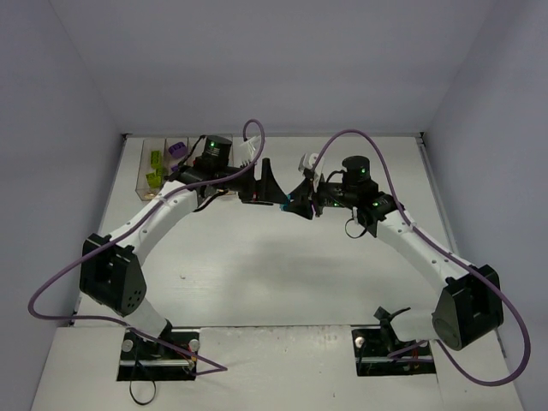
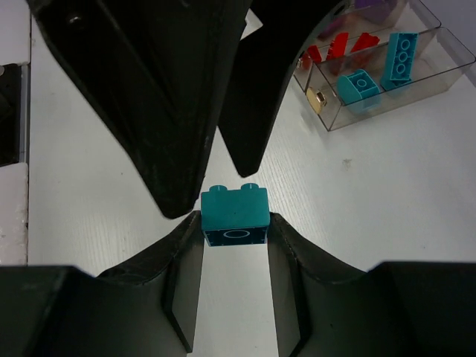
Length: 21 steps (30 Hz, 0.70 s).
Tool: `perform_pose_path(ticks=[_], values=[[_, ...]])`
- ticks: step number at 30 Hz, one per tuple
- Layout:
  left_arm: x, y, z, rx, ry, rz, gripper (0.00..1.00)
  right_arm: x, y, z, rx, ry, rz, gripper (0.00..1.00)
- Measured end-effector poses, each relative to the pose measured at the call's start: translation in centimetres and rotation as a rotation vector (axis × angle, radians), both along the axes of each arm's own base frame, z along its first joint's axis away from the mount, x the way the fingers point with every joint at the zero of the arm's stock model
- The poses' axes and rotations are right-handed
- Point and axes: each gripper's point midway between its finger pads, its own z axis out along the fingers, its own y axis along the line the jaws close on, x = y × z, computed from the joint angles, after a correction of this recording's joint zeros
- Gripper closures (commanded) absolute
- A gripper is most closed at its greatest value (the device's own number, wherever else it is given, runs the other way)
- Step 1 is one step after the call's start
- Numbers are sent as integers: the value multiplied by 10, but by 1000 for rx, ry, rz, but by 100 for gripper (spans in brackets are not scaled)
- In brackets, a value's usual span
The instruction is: Sort the legos into containers by color
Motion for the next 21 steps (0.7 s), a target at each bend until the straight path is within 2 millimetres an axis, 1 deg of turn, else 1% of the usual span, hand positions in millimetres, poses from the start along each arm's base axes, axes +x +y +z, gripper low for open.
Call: perform_pose_path(ticks=[5, 11, 12, 17, 19, 21], values=[[-14, -10, 4, -43, 48, -39, 24, 0, 1, 4, 1, -22, 7, 93], [-17, -13, 9, -88, 82, -35, 34, -2, 0, 14, 10, -51, 9, 92], [-17, -14, 11, -95, 90, -33, 34, -3, 0, 15, 12, -54, 9, 91], [-10, -18, 17, -137, 89, -1, 39, -7, 0, 20, 18, -63, 18, 91], [-6, -19, 16, -146, 88, 22, 41, -9, 1, 24, 26, -71, 26, 91], [-3, -20, 14, -153, 96, 42, 44, -11, 2, 27, 31, -78, 34, 91]])
